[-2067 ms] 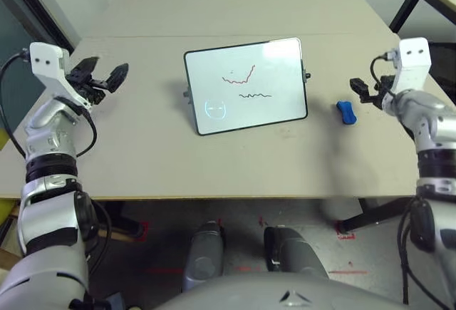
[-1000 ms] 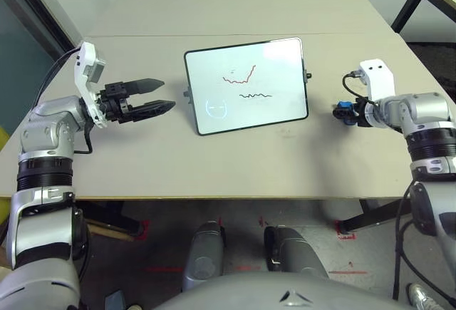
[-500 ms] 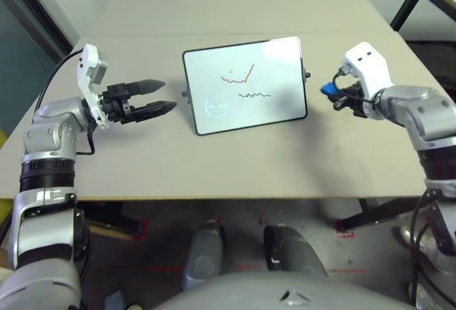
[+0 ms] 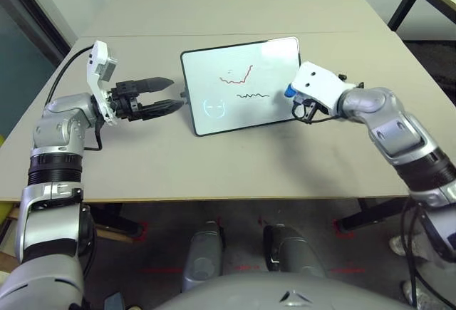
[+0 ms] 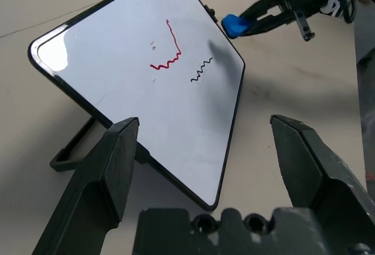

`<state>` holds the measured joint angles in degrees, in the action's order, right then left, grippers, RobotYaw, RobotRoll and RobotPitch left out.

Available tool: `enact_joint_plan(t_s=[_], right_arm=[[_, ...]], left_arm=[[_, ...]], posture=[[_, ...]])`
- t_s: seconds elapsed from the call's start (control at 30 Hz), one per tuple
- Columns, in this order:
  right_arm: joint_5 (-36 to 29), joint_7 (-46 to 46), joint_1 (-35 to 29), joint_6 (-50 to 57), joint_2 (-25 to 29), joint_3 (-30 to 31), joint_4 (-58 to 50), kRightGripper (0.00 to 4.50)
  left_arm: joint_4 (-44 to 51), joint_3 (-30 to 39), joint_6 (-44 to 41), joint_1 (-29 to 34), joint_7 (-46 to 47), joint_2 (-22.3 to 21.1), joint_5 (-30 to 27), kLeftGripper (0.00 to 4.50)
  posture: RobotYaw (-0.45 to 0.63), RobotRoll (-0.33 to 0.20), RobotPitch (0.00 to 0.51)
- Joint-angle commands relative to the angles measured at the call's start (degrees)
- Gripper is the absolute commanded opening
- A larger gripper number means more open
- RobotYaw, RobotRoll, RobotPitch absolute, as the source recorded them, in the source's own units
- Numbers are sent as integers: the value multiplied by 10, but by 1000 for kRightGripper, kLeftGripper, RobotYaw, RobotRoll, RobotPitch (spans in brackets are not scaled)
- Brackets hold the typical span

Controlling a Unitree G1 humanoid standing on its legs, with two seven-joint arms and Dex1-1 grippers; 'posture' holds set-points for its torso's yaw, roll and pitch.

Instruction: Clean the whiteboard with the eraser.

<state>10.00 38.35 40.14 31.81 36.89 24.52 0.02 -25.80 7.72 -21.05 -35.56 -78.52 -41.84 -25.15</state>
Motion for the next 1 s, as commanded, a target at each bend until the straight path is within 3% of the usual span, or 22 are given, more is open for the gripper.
enact_joint_plan(t_s=[0.03,1.0], right_arm=[[41,6,10,-33,-8,27,28,297],[180,41,50,-125,-97,65,120,297]], left_arm=[[1,-9,-1,1,-7,-6,5,4500],[30,-22,-4,11,-11,-30,9,4500]], posture=[[255,0,82],[282,0,66]])
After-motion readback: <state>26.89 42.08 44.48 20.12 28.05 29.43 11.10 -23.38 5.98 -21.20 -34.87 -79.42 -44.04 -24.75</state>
